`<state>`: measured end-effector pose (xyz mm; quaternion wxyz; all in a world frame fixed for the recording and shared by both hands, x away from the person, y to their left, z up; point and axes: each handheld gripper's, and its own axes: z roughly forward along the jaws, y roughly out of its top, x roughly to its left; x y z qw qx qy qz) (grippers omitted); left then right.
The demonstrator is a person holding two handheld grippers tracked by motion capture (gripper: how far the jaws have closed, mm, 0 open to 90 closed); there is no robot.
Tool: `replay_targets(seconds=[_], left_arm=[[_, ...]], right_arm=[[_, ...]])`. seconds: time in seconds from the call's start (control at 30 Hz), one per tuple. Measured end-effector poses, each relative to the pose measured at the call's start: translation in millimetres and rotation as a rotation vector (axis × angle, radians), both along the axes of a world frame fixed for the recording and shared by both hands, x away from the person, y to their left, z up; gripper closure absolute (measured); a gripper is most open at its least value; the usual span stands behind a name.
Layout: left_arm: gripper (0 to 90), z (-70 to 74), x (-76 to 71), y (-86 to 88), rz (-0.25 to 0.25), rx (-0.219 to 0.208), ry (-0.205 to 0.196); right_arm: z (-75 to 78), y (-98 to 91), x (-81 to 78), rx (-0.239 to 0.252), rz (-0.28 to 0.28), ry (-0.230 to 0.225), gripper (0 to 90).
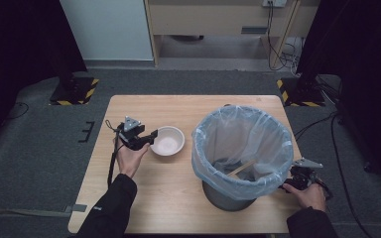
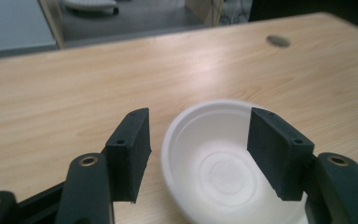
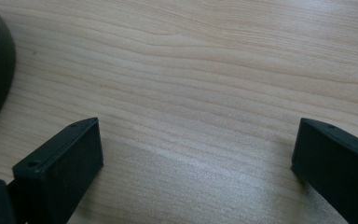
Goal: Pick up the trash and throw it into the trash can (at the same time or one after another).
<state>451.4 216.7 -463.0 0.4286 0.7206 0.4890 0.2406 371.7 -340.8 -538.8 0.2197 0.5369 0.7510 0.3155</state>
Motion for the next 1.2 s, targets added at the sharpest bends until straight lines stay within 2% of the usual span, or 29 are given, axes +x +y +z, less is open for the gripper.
replay_targets(seconds=[0.17, 0.33, 0.5, 0.6, 0.73, 0.8, 0.87, 0.93, 1.2], left_arm=[[38.9, -17.7, 5.5, 9.3, 0.027, 0.032, 0.058], [39.9, -29.2, 8.8, 13.0, 0.041, -0.013, 0.106], [41.8, -39.4, 11.5, 8.0, 0.020, 0.007, 0.145], [43.6, -45.8, 12.0, 7.6, 0.019, -0.011, 0.180], [51.8, -49.8, 11.3, 6.9, 0.008, -0.022, 0.221], [60.7, -49.0, 10.1, 5.2, 0.003, -0.022, 0.237], [66.4, -47.4, 8.8, 3.5, 0.001, -0.015, 0.238], [71.9, -45.7, 7.5, 2.6, -0.007, -0.028, 0.237], [80.9, -35.6, 2.0, -0.9, -0.031, -0.074, 0.188]], right_arm=[[0.0, 0.1, 0.0, 0.000, -0.001, 0.000, 2.0], [0.0, 0.1, 0.0, 0.000, 0.000, 0.000, 1.9], [0.0, 0.2, 0.0, 0.000, -0.001, 0.001, 1.9], [0.0, 0.2, 0.0, 0.000, -0.001, 0.000, 1.9], [0.0, 0.2, 0.0, 0.000, -0.001, 0.001, 1.9], [0.0, 0.2, 0.0, 0.000, -0.001, 0.000, 1.9], [0.0, 0.2, 0.0, 0.001, -0.001, 0.001, 1.9], [0.0, 0.2, 0.0, 0.000, -0.001, 0.001, 1.9], [0.0, 0.1, 0.0, 0.000, -0.001, 0.000, 1.9]])
